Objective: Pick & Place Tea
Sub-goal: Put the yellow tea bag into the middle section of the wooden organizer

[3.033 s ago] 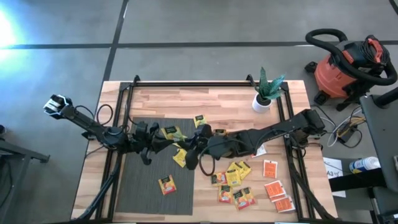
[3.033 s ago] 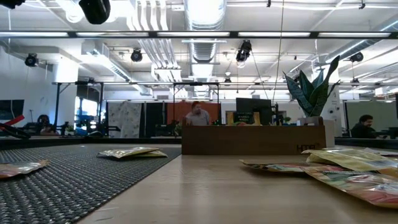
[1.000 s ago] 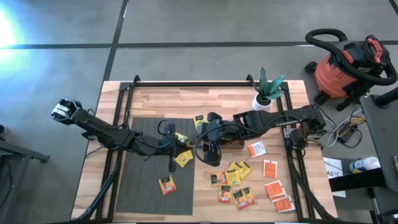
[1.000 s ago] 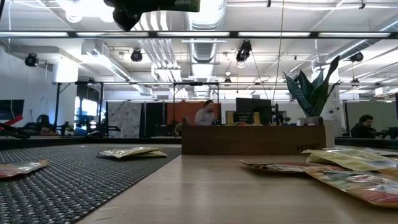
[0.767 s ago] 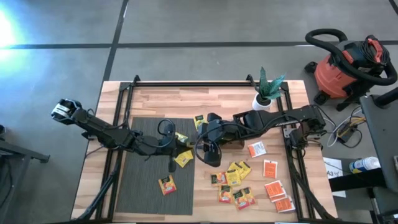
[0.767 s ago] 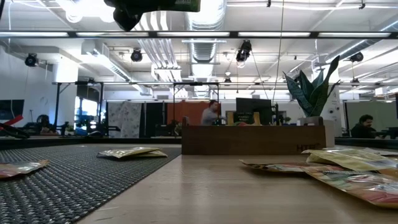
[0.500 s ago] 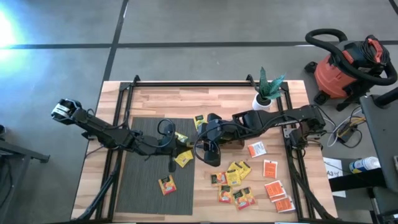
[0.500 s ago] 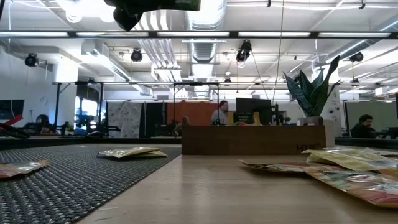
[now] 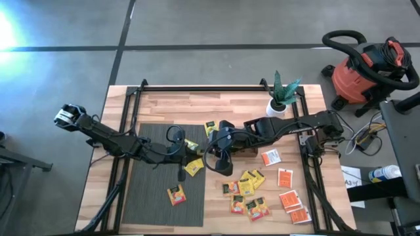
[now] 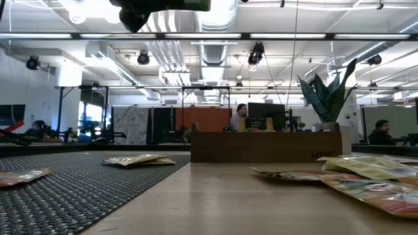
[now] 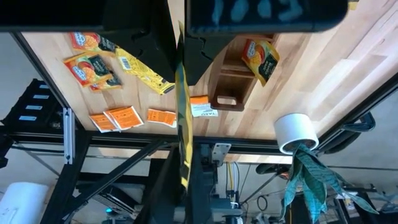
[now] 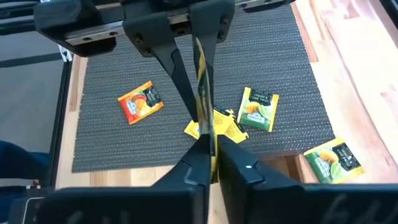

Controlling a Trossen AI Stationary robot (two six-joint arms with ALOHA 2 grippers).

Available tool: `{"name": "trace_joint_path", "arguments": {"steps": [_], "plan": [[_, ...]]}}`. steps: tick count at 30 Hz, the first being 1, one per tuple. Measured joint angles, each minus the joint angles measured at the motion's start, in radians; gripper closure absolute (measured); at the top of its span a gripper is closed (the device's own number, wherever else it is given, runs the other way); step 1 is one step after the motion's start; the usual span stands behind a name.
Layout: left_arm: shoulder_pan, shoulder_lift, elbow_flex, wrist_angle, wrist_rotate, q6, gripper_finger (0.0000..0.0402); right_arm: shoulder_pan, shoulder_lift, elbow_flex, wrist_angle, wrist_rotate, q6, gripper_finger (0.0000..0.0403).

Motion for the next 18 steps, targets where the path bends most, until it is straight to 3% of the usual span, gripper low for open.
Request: {"name": "trace_joint_path", "arguments": {"steps": [6,18], "plan": [[0.0,0.0,-0.01,0.004,-0.006,-0.033,0.0374,0.0,0.0,-0.002,0.001,0.026,-0.005,0.0394],[-0.001,0.0,-0.05,-0.087,-0.129,-0.208,0.0269,-0.058,0.0,-0.006,0.002,0.102,0.037,0.0394]]}}
